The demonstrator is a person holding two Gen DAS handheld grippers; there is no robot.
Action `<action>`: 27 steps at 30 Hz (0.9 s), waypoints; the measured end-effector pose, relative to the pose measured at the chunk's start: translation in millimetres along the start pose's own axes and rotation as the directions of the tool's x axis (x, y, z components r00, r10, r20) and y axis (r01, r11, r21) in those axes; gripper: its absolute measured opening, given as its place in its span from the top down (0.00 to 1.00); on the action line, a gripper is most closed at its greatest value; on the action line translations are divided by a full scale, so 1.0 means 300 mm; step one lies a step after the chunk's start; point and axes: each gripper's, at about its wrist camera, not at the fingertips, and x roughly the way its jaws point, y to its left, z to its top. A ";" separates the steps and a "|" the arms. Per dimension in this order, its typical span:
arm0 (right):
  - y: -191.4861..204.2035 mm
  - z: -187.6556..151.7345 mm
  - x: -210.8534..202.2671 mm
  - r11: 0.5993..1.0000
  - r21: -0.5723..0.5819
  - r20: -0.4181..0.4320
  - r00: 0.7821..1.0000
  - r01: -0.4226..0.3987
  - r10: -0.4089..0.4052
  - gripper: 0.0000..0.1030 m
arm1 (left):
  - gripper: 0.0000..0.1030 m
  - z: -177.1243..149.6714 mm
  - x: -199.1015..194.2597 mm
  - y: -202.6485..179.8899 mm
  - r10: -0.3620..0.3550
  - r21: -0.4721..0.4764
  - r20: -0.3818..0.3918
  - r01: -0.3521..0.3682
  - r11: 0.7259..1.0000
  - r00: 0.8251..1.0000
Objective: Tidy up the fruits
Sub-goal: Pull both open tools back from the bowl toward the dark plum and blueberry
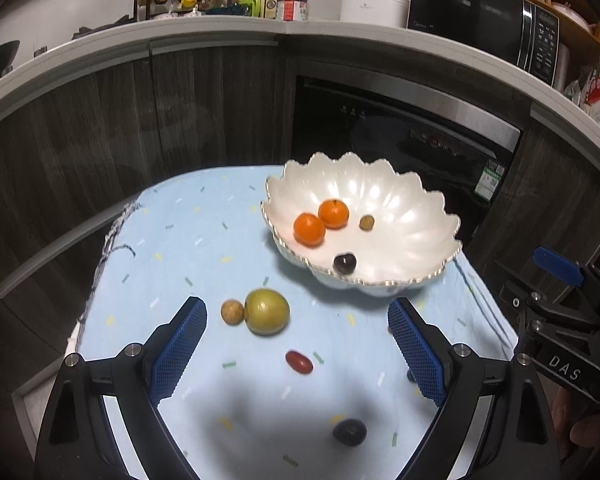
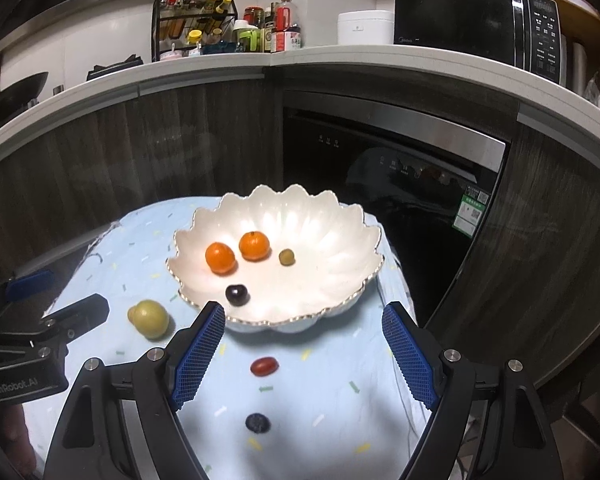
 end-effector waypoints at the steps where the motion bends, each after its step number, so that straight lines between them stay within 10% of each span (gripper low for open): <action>1: 0.002 -0.008 0.000 1.000 -0.002 -0.002 1.000 -0.001 0.001 0.21 | 0.10 -0.011 0.003 -0.001 0.002 0.002 -0.006 -0.002 1.000 1.000; 27: 0.018 -0.218 0.047 0.995 -0.053 -0.044 0.996 -0.080 0.077 0.21 | 0.10 -0.281 0.044 -0.057 0.010 0.058 -0.063 -0.006 0.998 0.998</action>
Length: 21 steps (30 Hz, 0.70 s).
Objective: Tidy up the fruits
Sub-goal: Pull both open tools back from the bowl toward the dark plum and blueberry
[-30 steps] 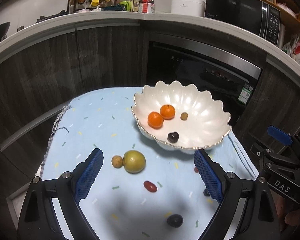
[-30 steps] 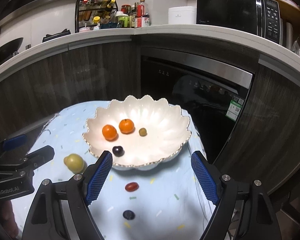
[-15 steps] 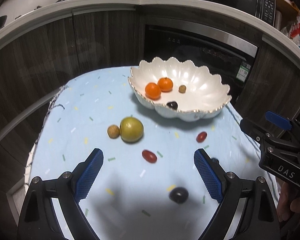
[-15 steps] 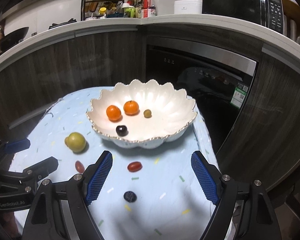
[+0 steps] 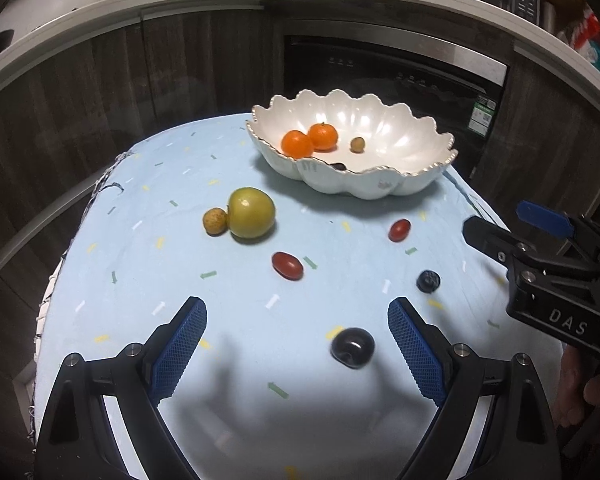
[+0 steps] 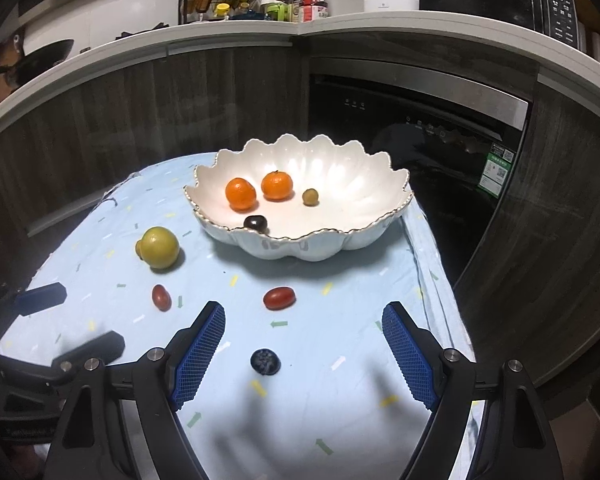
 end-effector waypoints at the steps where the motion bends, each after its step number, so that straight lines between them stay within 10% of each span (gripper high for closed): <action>1: 0.000 -0.004 -0.001 1.000 -0.001 0.003 1.000 -0.002 0.002 0.21 | 0.10 -0.008 0.002 -0.006 -0.002 0.007 -0.001 0.002 1.000 1.000; 21: -0.002 -0.105 0.057 0.997 -0.013 -0.008 0.997 -0.073 0.073 0.21 | 0.29 -0.091 0.069 -0.084 -0.031 0.097 -0.015 0.032 0.995 0.999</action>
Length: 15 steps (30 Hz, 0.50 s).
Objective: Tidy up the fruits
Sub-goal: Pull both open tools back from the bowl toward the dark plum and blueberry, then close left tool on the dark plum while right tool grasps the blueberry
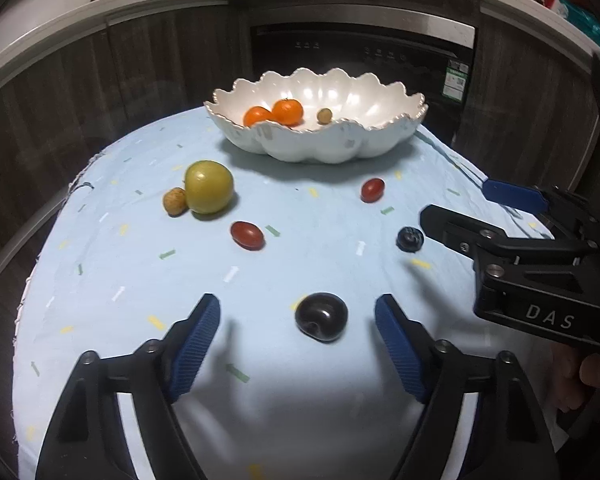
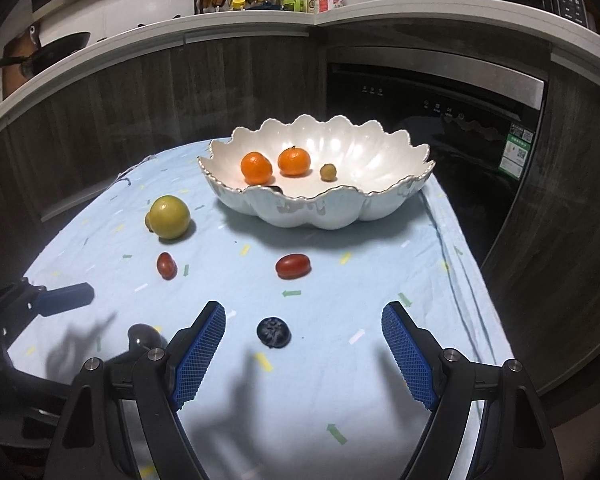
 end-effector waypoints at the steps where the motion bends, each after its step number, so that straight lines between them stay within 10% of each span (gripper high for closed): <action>1: 0.001 -0.001 0.004 1.000 0.000 -0.004 1.000 -0.004 0.004 0.21 | 0.32 -0.002 0.006 -0.006 -0.004 0.006 -0.004 0.004 1.000 1.000; 15: 0.022 -0.018 0.071 0.999 -0.022 -0.067 0.997 -0.048 0.046 0.44 | 0.46 -0.013 0.044 -0.018 -0.029 0.007 -0.029 0.029 1.000 0.999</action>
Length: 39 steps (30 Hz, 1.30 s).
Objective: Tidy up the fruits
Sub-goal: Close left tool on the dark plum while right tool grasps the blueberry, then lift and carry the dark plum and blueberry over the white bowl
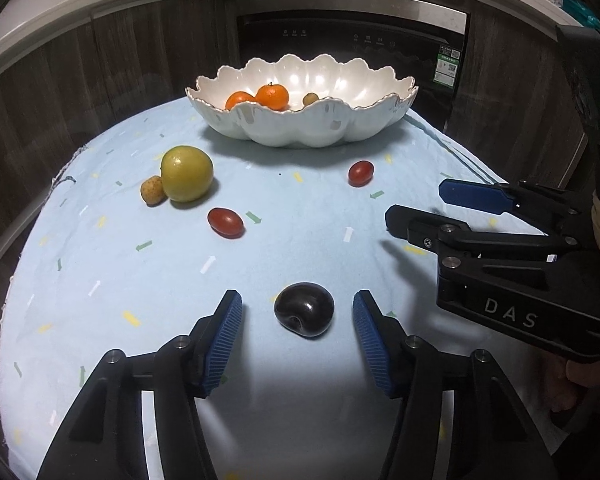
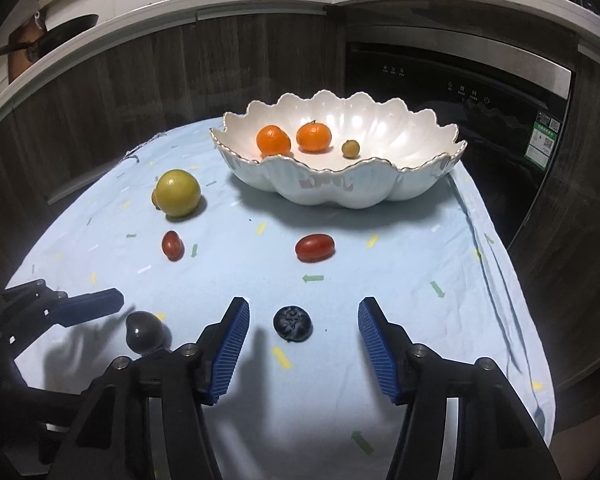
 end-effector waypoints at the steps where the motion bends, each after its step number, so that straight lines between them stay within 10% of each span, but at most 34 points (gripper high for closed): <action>1: 0.001 -0.001 0.005 1.000 0.000 -0.005 1.000 -0.001 0.001 0.44 | 0.50 0.000 0.003 0.002 0.001 -0.001 0.001 -0.001 1.000 1.000; 18: 0.016 -0.008 0.068 1.000 -0.004 -0.080 0.996 -0.031 0.031 0.76 | 0.70 -0.004 0.021 0.012 -0.037 -0.018 0.004 0.037 0.999 0.999; 39: 0.014 0.005 0.033 1.000 0.013 -0.057 0.998 -0.017 0.017 0.77 | 0.72 0.029 -0.015 0.022 -0.020 -0.019 0.002 0.020 1.000 1.000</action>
